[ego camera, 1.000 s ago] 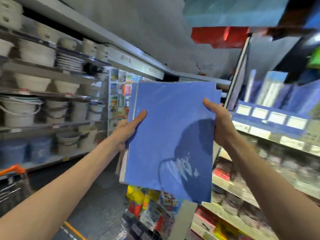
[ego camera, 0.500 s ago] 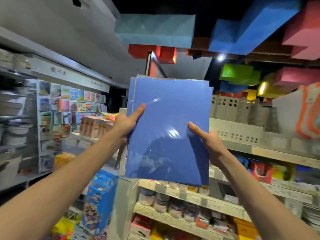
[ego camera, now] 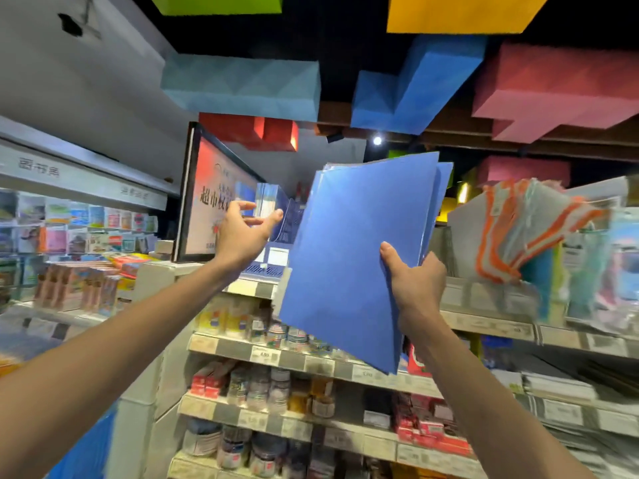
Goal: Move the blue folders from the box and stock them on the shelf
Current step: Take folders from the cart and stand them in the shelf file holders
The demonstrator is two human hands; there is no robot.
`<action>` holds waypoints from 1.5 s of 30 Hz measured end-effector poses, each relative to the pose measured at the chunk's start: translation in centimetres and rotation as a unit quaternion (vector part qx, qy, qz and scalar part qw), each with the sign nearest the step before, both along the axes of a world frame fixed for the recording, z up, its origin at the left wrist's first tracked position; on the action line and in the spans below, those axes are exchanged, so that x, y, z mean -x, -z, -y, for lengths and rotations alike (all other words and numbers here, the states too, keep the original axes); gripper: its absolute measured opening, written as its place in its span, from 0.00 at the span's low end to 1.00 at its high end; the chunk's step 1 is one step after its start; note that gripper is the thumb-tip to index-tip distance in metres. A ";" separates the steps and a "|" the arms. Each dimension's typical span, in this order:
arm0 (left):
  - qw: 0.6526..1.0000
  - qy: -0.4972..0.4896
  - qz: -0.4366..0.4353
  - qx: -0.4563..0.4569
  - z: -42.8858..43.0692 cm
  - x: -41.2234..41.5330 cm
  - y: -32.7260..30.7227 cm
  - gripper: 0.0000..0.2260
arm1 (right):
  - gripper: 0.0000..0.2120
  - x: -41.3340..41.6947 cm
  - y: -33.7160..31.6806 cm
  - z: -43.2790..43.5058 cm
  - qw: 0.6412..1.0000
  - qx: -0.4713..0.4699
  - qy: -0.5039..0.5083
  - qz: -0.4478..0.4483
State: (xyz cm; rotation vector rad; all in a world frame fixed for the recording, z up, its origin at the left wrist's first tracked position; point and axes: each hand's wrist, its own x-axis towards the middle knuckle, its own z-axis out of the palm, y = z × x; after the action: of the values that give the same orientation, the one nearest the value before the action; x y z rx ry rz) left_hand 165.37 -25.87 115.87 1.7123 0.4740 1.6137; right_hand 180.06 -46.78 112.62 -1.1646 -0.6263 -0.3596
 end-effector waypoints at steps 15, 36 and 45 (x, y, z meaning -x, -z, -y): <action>0.929 -0.141 -0.205 -0.272 -10.6 -11.1 -0.4 0.20 | 0.13 -7.9 -6.3 -7.3 0.975 -0.066 0.209 0.030; 0.911 -0.075 -0.183 -0.362 -29.2 -29.0 -4.4 0.32 | 0.07 -16.7 -15.7 -30.8 0.977 -0.078 0.196 0.041; 0.933 0.026 -0.152 -0.326 -30.9 -30.6 -3.2 0.32 | 0.13 -20.5 -16.0 -37.7 0.988 -0.053 0.148 0.000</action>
State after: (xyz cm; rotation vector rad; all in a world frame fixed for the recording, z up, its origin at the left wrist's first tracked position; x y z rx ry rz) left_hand 196.01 4.98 119.05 2.4655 0.0152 1.5699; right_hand 200.52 -9.12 128.58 -1.1567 -0.4284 -0.6368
